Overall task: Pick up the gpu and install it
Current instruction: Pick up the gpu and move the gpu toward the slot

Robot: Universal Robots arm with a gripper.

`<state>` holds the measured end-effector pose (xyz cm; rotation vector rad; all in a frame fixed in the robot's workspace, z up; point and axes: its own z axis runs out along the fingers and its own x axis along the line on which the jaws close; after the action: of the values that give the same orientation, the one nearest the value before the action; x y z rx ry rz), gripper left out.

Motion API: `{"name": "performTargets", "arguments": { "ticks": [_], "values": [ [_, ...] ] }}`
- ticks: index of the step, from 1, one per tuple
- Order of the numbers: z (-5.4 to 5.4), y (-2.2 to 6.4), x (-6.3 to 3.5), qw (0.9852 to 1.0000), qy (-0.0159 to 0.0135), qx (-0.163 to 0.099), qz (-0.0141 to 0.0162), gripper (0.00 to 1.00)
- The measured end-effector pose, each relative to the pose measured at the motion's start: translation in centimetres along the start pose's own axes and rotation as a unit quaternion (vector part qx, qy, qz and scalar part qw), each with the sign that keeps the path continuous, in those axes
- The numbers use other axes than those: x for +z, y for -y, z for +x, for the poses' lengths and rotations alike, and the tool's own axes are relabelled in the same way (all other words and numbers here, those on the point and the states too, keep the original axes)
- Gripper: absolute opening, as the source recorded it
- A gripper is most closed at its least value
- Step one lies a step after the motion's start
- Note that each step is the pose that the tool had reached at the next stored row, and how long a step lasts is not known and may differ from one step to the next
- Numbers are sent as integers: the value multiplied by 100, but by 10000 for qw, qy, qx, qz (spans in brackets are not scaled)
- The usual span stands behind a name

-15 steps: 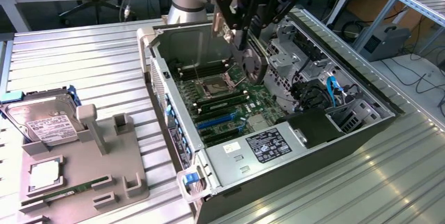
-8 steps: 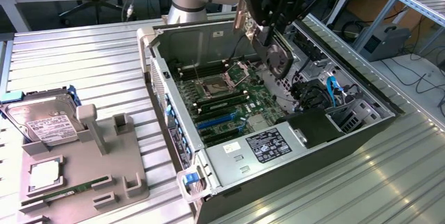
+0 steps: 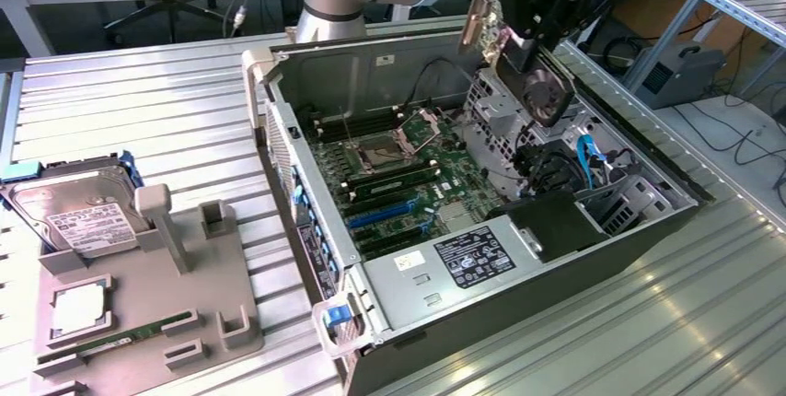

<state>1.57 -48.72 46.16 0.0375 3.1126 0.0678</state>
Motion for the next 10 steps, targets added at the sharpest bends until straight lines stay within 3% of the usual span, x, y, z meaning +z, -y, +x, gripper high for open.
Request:
{"name": "performTargets", "arguments": {
  "ticks": [7,10],
  "values": [
    [-456,-14,14,10000,0,0,0,27],
    [-480,-75,17,10000,0,0,0,27]
  ]
}}
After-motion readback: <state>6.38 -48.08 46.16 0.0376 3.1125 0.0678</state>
